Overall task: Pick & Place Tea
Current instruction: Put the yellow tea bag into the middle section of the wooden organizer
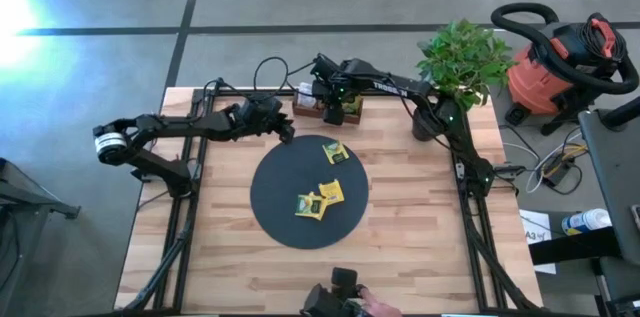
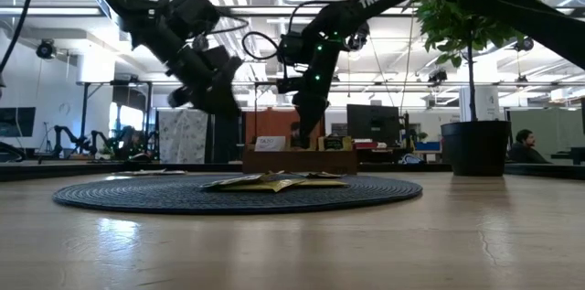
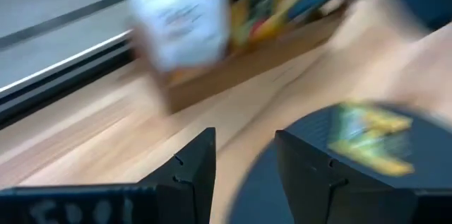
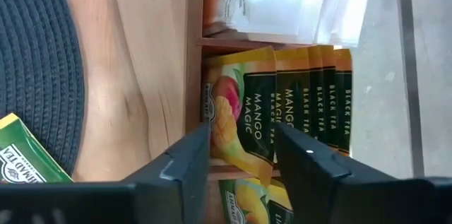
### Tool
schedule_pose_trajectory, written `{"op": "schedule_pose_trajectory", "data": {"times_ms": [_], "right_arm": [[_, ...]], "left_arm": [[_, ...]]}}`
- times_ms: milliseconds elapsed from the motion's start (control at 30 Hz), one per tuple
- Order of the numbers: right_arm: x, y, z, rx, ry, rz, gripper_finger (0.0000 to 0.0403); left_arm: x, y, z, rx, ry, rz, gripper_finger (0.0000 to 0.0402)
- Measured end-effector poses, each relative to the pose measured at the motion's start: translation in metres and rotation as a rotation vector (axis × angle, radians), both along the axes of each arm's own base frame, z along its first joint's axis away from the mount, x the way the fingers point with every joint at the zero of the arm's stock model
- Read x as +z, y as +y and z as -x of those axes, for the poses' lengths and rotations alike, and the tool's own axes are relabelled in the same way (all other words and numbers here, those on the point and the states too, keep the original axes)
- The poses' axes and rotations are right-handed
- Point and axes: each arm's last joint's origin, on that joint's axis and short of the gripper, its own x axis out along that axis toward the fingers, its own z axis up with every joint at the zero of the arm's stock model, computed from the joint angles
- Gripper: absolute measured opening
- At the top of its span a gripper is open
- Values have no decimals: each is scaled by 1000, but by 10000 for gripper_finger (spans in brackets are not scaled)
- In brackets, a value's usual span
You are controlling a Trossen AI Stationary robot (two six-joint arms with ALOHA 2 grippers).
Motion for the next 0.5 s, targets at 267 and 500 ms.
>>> {"op": "schedule_pose_trajectory", "data": {"times_ms": [267,500], "right_arm": [[26,2,2,-66,-79,51,187],[59,15,0,-108,-228,65,185]], "left_arm": [[-17,-3,22,150,355,-49,140],[-27,2,36,161,473,-34,140]]}}
